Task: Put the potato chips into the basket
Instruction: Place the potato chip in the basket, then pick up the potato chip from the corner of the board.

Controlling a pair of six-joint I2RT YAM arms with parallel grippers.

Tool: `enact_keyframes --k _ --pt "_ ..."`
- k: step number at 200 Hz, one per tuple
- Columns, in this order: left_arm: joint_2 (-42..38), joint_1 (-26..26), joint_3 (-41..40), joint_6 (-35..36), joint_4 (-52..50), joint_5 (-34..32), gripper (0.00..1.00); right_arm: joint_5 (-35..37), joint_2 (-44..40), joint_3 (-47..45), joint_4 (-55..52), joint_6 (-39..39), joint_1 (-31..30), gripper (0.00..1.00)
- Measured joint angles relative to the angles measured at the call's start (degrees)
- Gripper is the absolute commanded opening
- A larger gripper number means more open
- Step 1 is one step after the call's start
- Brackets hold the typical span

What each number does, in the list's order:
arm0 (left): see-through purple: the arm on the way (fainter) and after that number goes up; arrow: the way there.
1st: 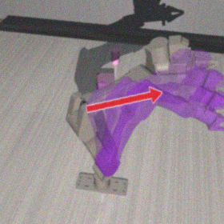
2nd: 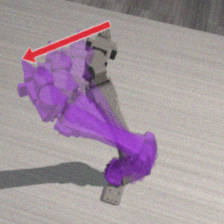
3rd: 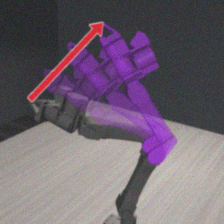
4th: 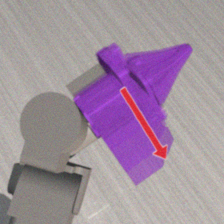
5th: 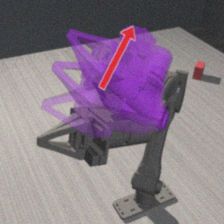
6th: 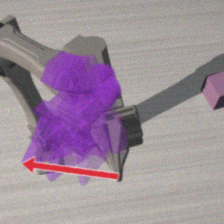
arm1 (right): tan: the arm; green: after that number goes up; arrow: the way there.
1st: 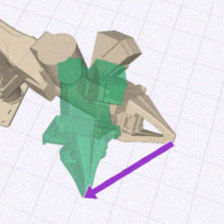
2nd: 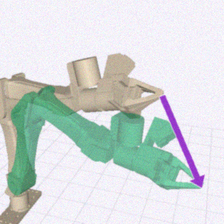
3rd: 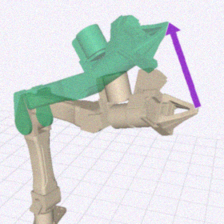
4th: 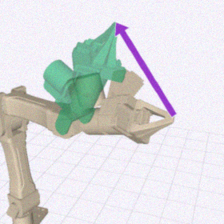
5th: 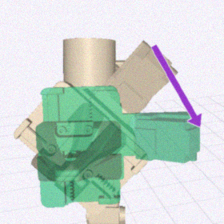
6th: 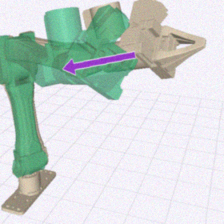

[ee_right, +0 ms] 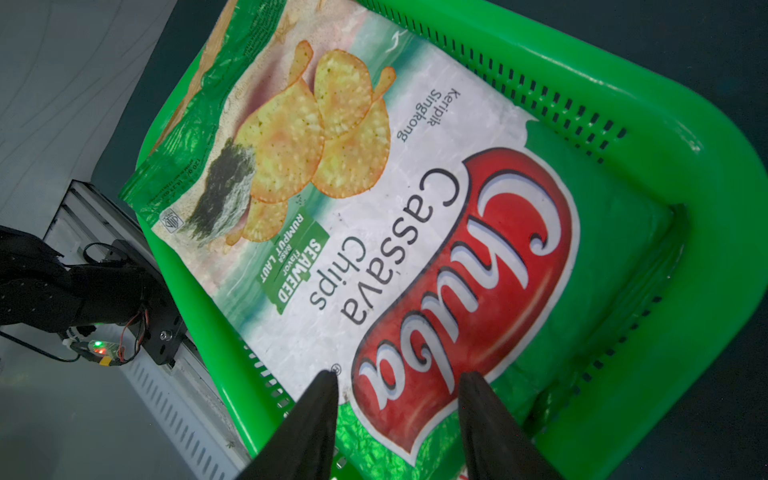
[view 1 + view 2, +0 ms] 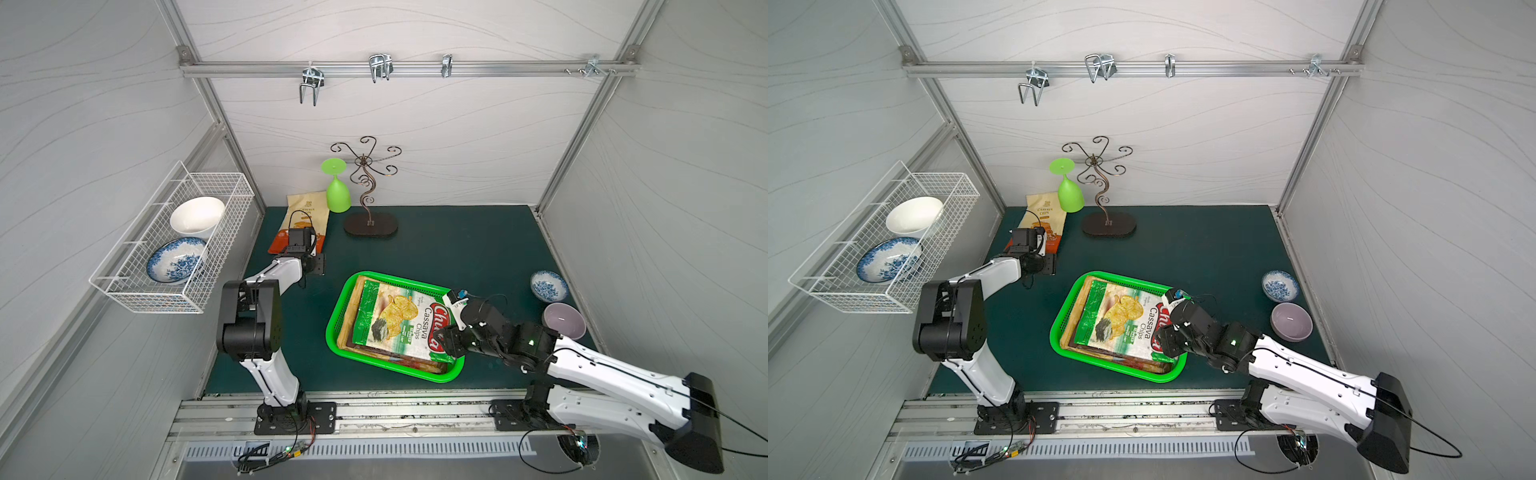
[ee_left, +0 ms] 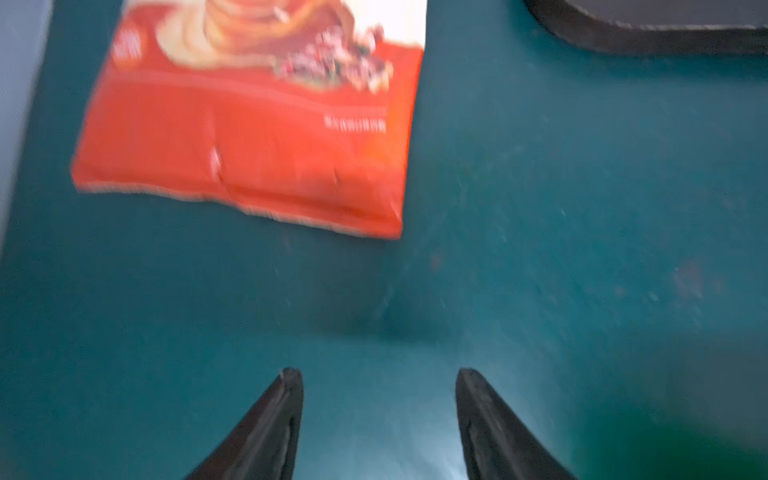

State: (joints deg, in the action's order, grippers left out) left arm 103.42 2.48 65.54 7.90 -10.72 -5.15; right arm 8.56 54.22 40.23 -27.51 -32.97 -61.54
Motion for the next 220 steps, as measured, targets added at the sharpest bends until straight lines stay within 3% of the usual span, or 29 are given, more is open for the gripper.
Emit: enact_keyframes --k 40,137,220 --pt "5.8 -0.6 6.7 8.1 -2.9 -6.5 0.64 0.0 0.7 0.3 -0.1 0.0 0.0 0.51" --pt "9.8 -4.0 4.6 26.1 2.0 -13.2 0.69 0.0 0.8 1.5 -0.5 0.1 0.0 0.52" --pt "16.1 -4.5 10.5 32.5 7.7 -18.1 0.68 0.2 -0.1 1.7 -1.1 -0.1 -0.1 0.52"
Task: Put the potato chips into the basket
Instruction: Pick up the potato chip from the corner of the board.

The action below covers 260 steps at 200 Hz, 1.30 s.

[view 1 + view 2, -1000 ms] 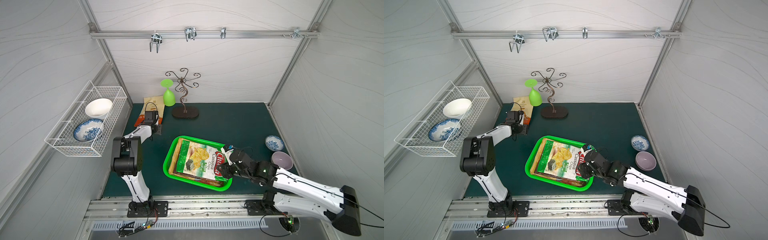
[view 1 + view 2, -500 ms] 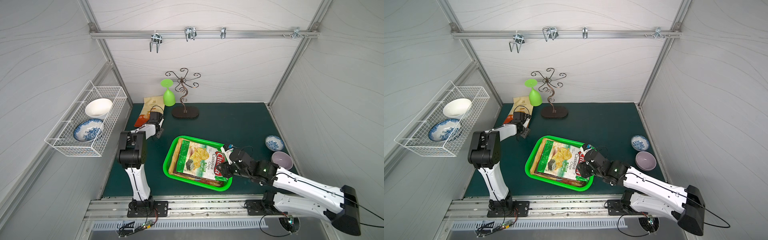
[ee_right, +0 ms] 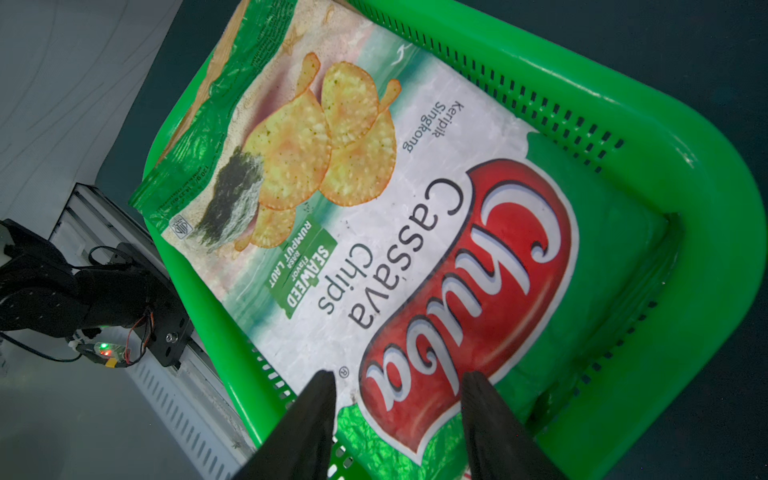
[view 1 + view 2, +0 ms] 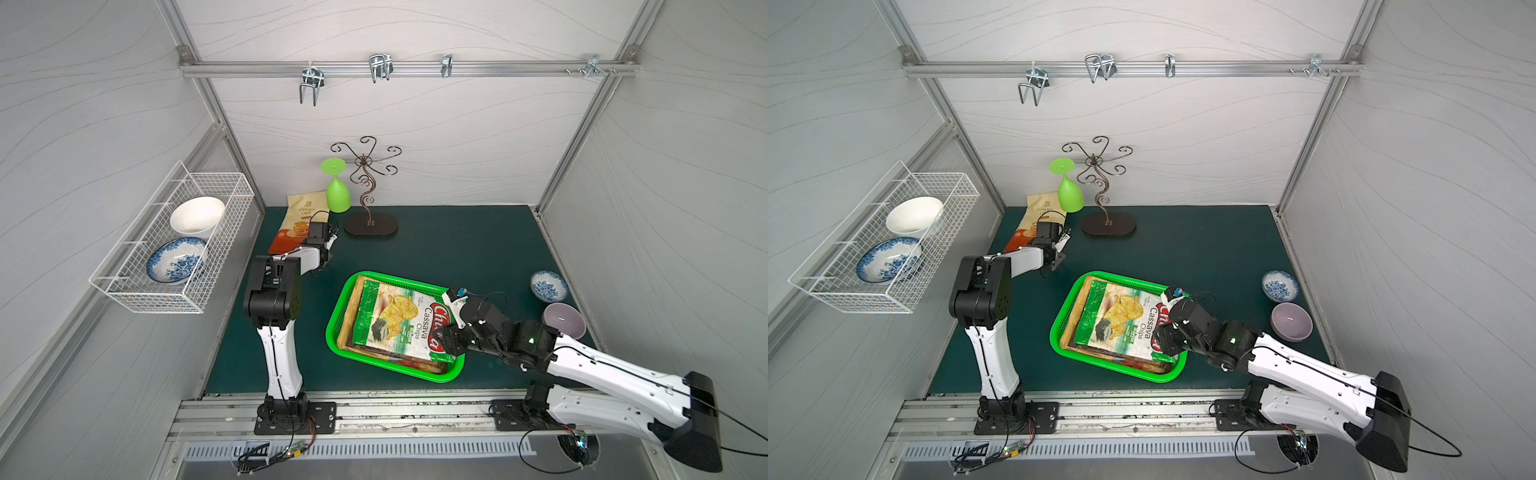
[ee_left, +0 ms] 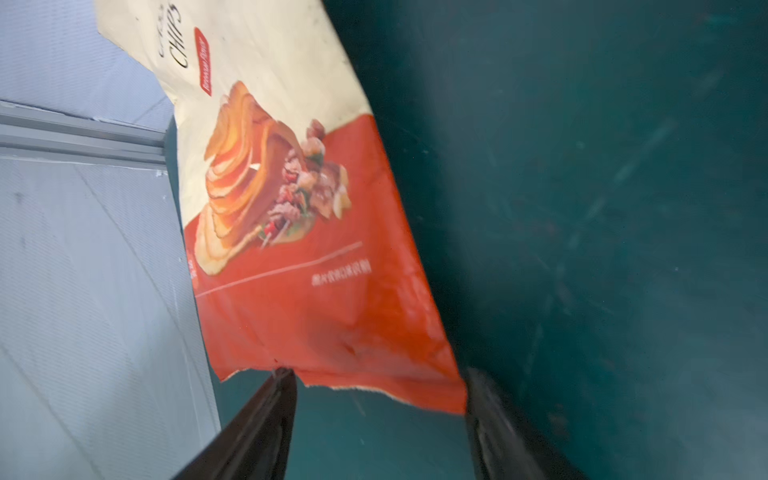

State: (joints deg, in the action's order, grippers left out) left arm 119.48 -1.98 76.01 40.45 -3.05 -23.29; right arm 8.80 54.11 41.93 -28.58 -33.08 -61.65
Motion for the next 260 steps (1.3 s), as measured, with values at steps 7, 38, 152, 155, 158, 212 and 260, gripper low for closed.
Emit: enact_keyframes --k 7,38,152,155,158,212,260 --pt "0.5 0.1 0.6 0.1 0.1 -0.2 0.67 0.0 -0.2 0.0 0.0 0.0 0.0 0.53" --pt "1.7 0.4 1.4 1.2 1.5 -1.1 0.63 0.2 -0.8 0.0 -0.1 -0.1 0.0 0.53" --pt "3.8 2.0 2.3 0.2 0.7 -4.9 0.16 0.5 -2.3 0.0 -0.3 -0.5 -0.2 0.53" --pt "3.7 2.0 1.9 0.0 0.9 -5.0 0.15 0.5 -2.4 0.0 -0.3 -0.5 -0.3 0.53" --pt "3.6 2.1 1.6 0.2 1.1 -5.1 0.14 0.6 -2.4 0.0 -0.3 -0.5 -0.3 0.52" --pt "-5.6 2.5 -6.7 0.0 0.7 -5.4 0.00 1.4 -3.6 0.0 -0.5 -0.5 -0.3 0.53" --pt "-20.1 3.9 -12.0 -0.6 -4.2 -2.8 0.00 1.7 -4.1 0.0 -0.6 -0.5 -0.3 0.53"
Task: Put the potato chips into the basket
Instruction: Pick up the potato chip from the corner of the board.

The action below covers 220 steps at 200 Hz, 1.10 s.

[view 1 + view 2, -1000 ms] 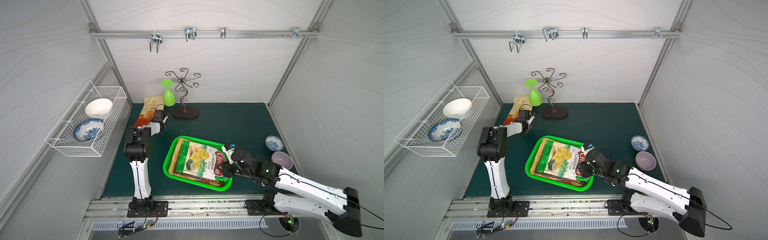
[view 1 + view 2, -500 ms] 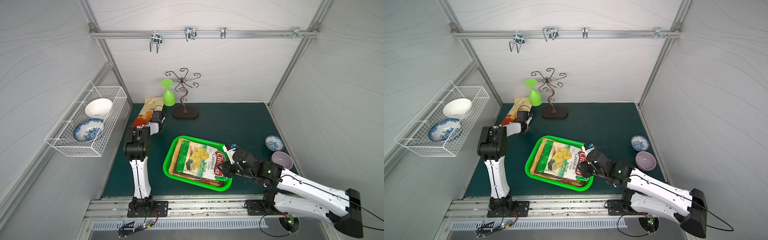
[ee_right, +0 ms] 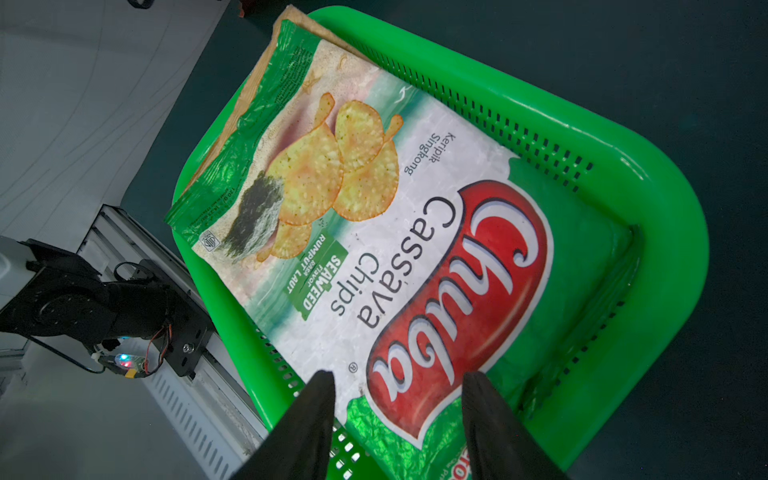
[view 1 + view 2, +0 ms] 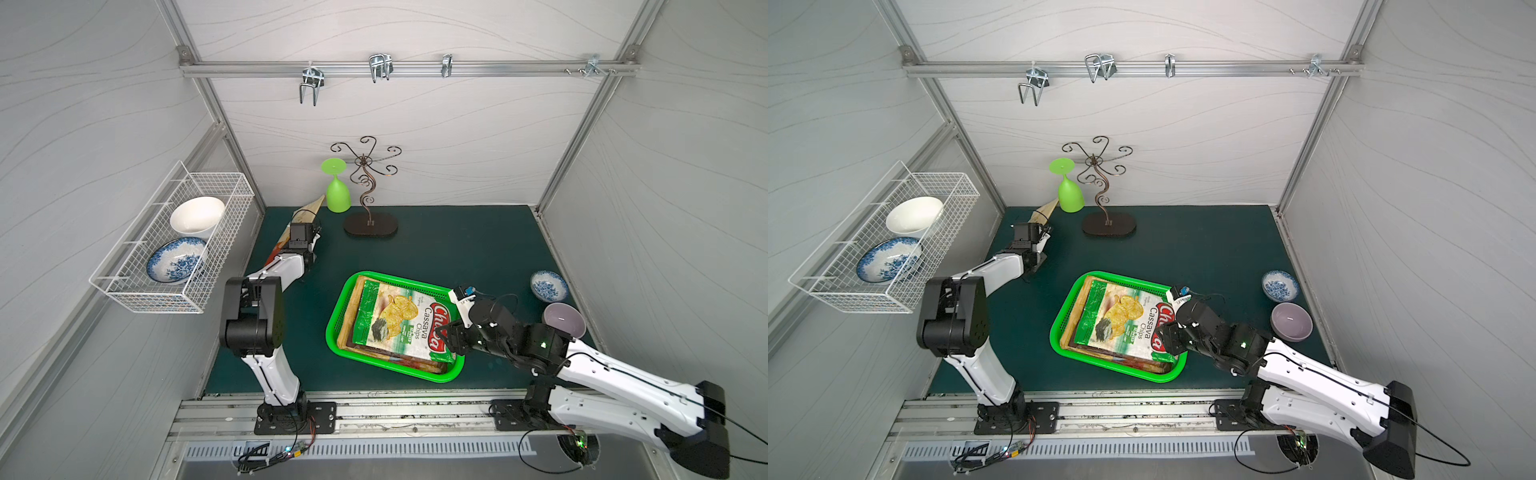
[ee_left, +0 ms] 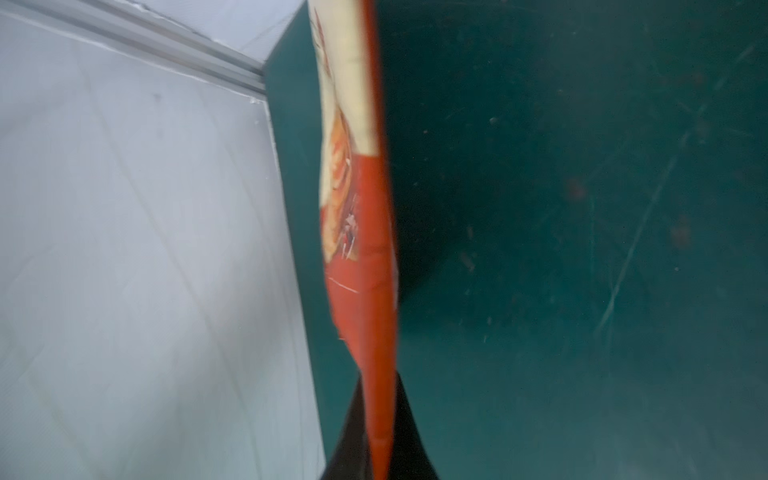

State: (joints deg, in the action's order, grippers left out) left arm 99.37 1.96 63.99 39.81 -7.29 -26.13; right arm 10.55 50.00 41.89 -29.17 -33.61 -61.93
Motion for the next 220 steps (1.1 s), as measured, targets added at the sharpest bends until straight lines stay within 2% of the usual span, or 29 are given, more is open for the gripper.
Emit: enact_keyframes --k 44,115,155,220 --pt "-13.3 0.6 -4.6 1.0 -10.3 6.8 0.00 0.7 -1.1 0.0 0.0 0.4 -0.2 0.53" --pt "-29.9 1.0 -4.5 5.6 -31.6 20.4 0.00 0.9 -5.7 0.0 2.4 2.0 -0.3 0.52" --pt "-34.0 1.0 -0.1 8.8 -43.0 25.3 0.00 0.3 -6.4 0.0 4.2 3.2 -0.3 0.52" --pt "-36.5 1.0 9.5 9.6 -53.4 29.7 0.00 -2.3 -5.2 0.0 6.5 5.2 -0.3 0.52"
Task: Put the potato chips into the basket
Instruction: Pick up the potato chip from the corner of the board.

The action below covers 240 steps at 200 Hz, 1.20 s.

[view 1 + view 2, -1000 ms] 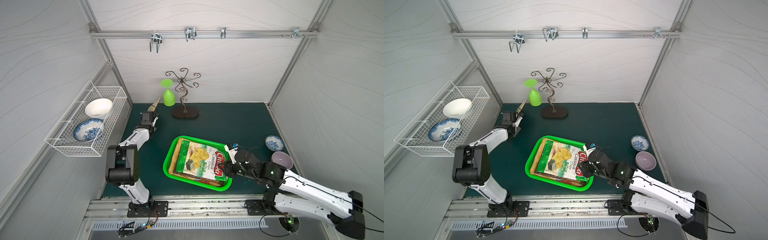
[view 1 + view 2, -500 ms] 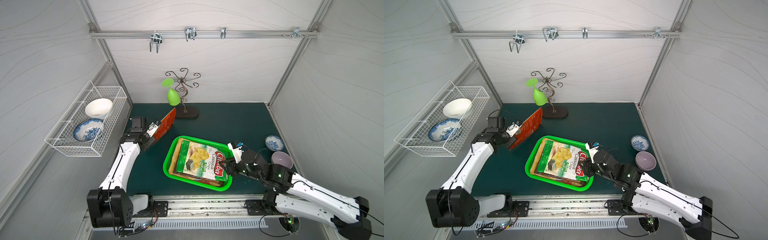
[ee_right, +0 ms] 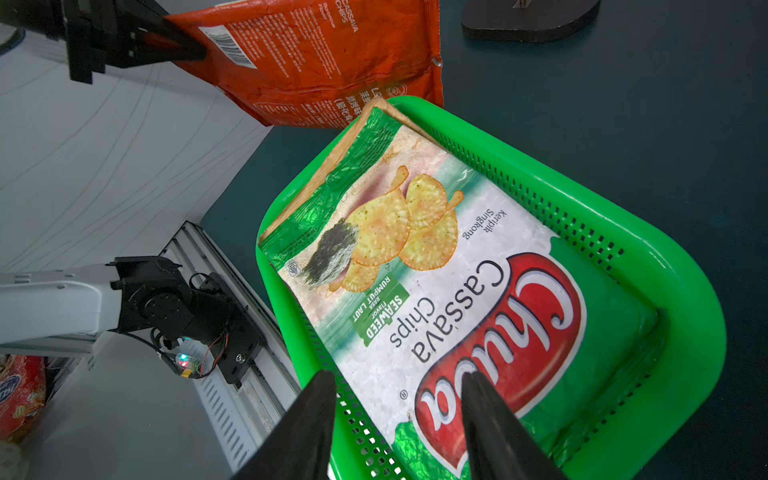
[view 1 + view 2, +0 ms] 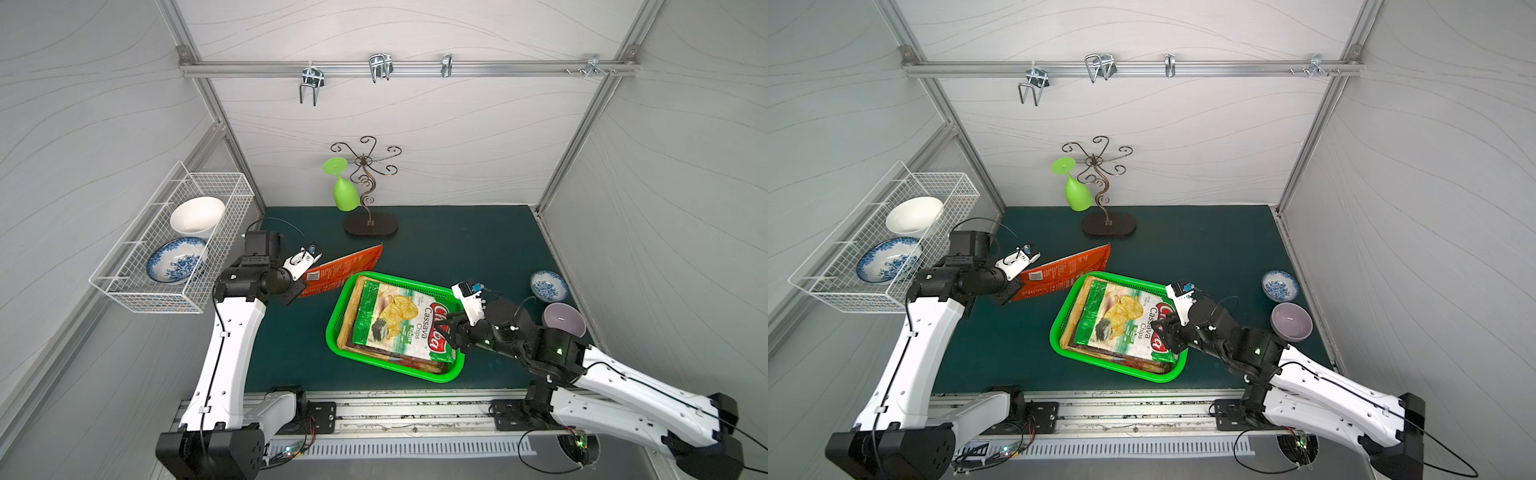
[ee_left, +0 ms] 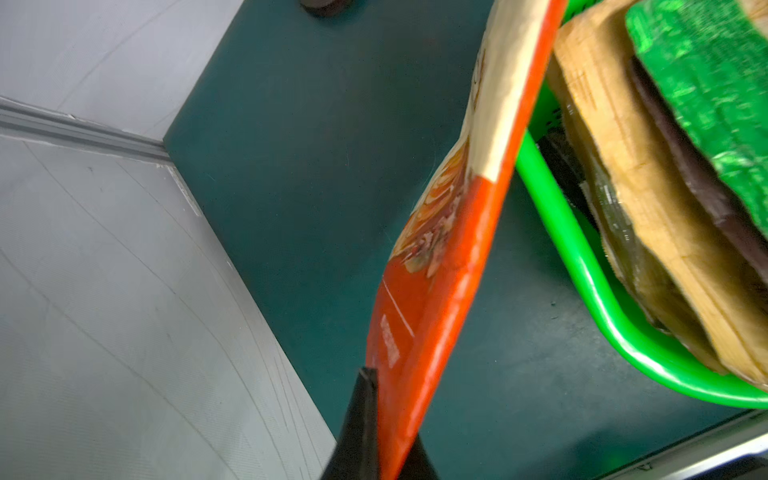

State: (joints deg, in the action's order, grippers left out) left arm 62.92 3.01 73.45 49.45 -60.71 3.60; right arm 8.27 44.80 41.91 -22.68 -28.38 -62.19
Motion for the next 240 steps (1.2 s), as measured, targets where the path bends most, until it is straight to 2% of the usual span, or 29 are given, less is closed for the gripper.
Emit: enact_keyframes --k 65,109,159,200,240 --pt "-0.1 0.0 12.3 0.2 -7.1 9.0 0.00 -1.6 2.2 3.5 0.9 3.5 0.0 0.57" --pt "0.3 0.0 19.1 1.4 -14.3 17.5 0.00 -1.3 1.2 7.5 1.1 9.0 0.0 0.68" --pt "1.6 0.0 26.4 1.9 -21.6 27.3 0.00 -8.2 1.7 16.8 -1.6 15.0 0.1 0.67" --pt "2.0 -0.1 27.2 0.8 -23.2 29.4 0.00 -17.2 7.1 22.1 -1.7 14.6 -0.8 0.66" --pt "2.5 -1.2 27.2 -0.2 -23.2 28.9 0.00 -17.7 15.5 27.8 -3.5 15.0 -6.0 0.61"
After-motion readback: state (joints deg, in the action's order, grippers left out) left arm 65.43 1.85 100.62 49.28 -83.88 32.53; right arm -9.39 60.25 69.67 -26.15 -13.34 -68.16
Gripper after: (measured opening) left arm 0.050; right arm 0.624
